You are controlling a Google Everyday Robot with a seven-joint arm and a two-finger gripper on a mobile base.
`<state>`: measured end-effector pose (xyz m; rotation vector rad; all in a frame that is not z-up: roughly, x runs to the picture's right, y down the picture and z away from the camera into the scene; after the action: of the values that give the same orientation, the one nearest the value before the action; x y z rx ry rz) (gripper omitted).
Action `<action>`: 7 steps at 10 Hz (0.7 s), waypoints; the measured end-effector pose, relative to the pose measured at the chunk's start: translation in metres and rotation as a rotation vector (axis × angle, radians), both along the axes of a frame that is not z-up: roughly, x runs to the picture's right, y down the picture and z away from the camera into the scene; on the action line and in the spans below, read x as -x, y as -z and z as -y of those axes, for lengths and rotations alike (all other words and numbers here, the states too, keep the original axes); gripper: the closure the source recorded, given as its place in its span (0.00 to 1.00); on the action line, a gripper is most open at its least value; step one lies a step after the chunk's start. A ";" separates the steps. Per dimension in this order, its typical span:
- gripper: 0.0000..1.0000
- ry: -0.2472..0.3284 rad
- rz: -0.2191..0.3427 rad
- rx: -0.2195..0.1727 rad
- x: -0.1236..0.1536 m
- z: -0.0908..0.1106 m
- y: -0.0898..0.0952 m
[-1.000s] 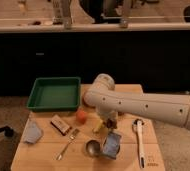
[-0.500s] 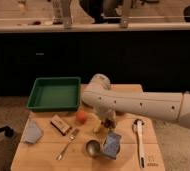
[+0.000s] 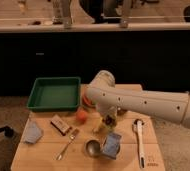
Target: Place grapes in plastic cup
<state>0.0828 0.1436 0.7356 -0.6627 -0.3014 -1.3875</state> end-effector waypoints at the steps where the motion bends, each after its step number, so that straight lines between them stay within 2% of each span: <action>1: 1.00 -0.015 0.009 0.000 0.000 0.000 -0.002; 7: 1.00 -0.110 0.102 0.012 0.013 -0.008 -0.016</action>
<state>0.0698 0.1514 0.7514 -0.5781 -0.4218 -1.3165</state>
